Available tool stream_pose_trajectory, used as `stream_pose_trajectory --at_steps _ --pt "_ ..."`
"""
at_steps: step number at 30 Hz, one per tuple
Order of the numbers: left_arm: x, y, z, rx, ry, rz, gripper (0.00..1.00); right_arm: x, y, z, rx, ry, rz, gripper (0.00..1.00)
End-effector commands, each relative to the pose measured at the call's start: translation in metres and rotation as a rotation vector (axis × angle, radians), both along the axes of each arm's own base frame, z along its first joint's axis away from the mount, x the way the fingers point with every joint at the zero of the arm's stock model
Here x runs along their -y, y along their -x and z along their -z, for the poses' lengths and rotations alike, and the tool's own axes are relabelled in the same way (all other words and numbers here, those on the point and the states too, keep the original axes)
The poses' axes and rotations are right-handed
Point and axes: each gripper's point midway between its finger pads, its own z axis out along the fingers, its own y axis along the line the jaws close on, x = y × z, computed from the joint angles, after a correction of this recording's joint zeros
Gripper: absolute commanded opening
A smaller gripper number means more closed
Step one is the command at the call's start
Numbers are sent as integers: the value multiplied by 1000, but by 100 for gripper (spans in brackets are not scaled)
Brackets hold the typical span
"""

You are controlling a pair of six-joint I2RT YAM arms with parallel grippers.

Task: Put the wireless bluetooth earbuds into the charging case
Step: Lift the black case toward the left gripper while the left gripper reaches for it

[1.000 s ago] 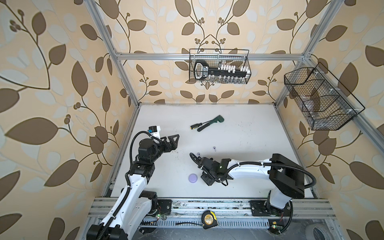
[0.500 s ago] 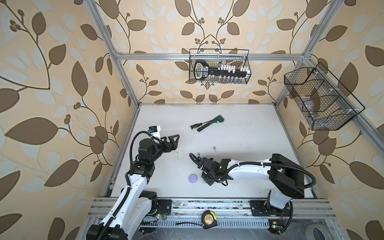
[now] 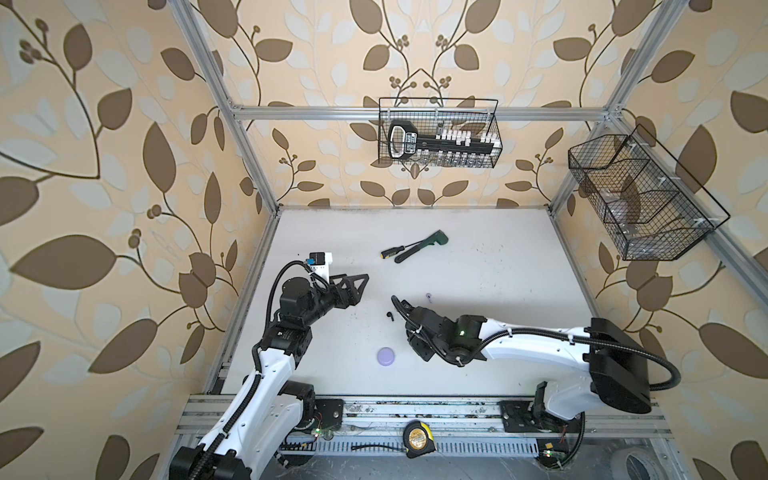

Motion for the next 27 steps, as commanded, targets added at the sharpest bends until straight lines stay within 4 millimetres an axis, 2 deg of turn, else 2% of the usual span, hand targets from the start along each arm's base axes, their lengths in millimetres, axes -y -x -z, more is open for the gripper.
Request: stream_pose_trajectory --at_steps 1,7,11,18,27 --pt "26 18 -25 105 15 149 88 6 -9 -29 122 -55 7 39" --pt "71 58 -37 171 -19 375 79 13 -16 -100 341 -252 33 33" --pt "92 81 -42 206 -27 502 76 19 -8 -129 467 -355 -9 37" --pt "106 103 -46 249 -25 604 75 26 1 -135 556 -365 -23 35" --pt "131 117 -35 232 -94 710 65 8 15 -134 609 -318 -79 32"
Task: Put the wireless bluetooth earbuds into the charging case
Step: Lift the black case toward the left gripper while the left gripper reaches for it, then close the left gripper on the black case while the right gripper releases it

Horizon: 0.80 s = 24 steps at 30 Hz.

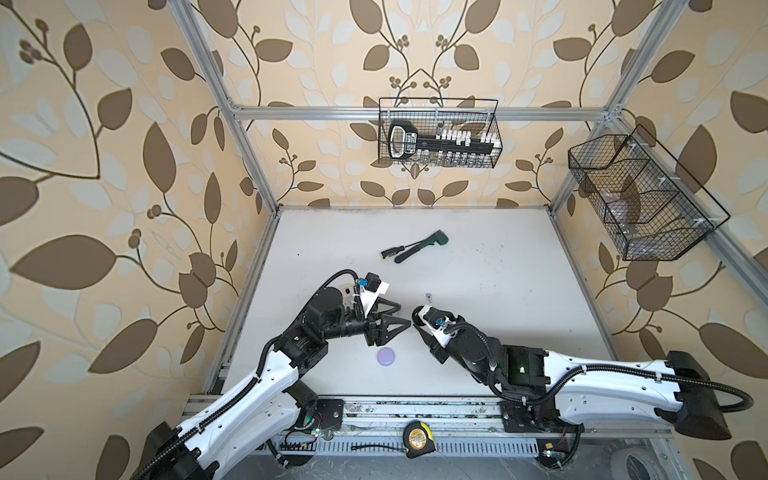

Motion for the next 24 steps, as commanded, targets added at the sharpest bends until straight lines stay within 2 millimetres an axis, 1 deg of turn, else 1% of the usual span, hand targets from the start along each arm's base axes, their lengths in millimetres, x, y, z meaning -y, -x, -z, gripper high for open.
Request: stream_pose_trajectory --at_steps 1,7,15,20,24 --pt "9 6 -14 78 -14 48 64 0 -3 -9 50 -2 23 32" --pt "17 13 -10 93 -49 83 58 0 -3 -9 53 -3 20 32" --pt "23 11 -3 85 -89 84 50 -5 3 -9 68 9 -4 32" --pt "18 2 -1 90 -111 19 50 -6 5 -7 80 25 -6 32" --pt "9 -4 -6 112 -103 -57 55 -4 2 -4 87 38 15 32"
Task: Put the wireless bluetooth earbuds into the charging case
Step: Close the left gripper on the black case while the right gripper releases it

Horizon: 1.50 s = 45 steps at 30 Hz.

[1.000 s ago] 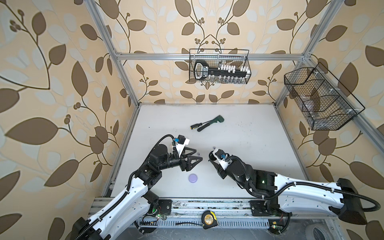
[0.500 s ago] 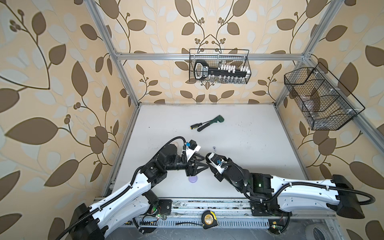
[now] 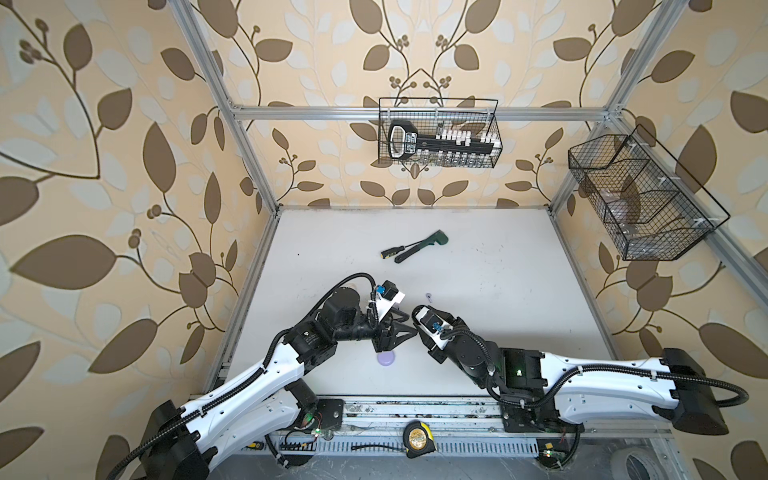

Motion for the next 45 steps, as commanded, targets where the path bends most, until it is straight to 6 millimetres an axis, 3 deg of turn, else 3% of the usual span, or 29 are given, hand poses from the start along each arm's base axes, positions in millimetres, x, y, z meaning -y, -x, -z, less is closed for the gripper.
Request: stream_pose_trajectory --at_steps 1,14,23,26,36,45 --pt "-8 -13 -29 103 46 -101 54 -4 3 1 17 5 -14 31" --pt "-2 -3 -31 90 56 -31 52 -10 11 3 50 35 -41 30" --pt "7 2 -26 60 47 44 42 -17 12 3 88 69 -27 28" --pt "9 2 -24 51 42 56 34 -16 11 0 102 75 -10 26" --pt "17 7 -20 20 38 121 31 -16 17 0 124 91 -32 26" --pt "18 6 -19 21 27 119 17 -16 17 -1 134 92 -22 26"
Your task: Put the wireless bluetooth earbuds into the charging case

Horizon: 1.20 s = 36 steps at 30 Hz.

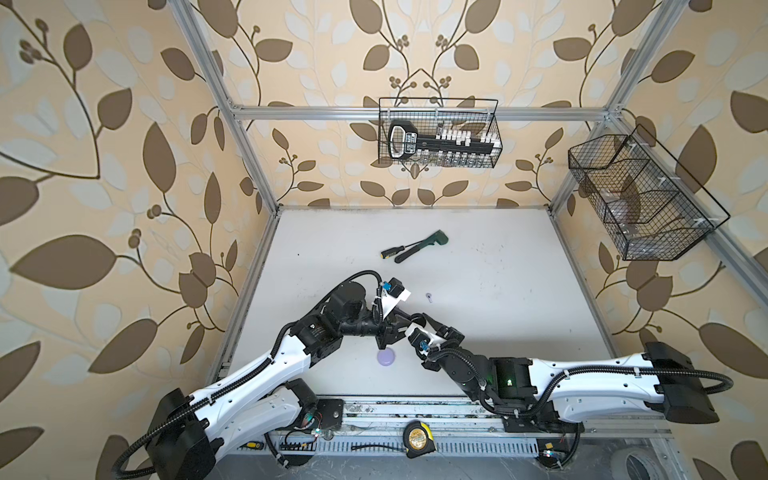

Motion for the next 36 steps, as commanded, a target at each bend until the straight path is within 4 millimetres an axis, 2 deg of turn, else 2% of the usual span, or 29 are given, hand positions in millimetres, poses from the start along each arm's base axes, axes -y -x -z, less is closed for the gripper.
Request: stream_pose_trajectory --at_steps 1,3,6,11,13,16,21,26,30,36 --pt "5 2 -18 65 28 31 16 -5 3 -13 15 -59 -15 26" --pt "5 2 -17 66 26 31 13 -5 4 -13 16 -59 -16 26" --pt "5 1 -16 71 22 27 2 -4 4 -14 15 -61 -16 32" --pt "-2 -8 -18 128 14 -39 0 -5 7 -19 -8 -91 -35 64" --pt "-10 -12 -20 177 24 -95 0 -5 13 -26 -33 -121 -52 72" --pt "-22 -12 -27 260 63 -156 0 -5 26 -42 -85 -196 -91 78" --pt "-32 2 -35 358 132 -141 0 0 45 -63 -165 -339 -186 79" --pt "-25 25 -36 371 168 -5 0 10 42 -79 -194 -483 -148 81" --pt "-23 30 -37 370 178 30 0 14 34 -78 -200 -527 -86 80" --pt "-21 44 -39 362 201 103 0 15 25 -64 -223 -509 -41 76"
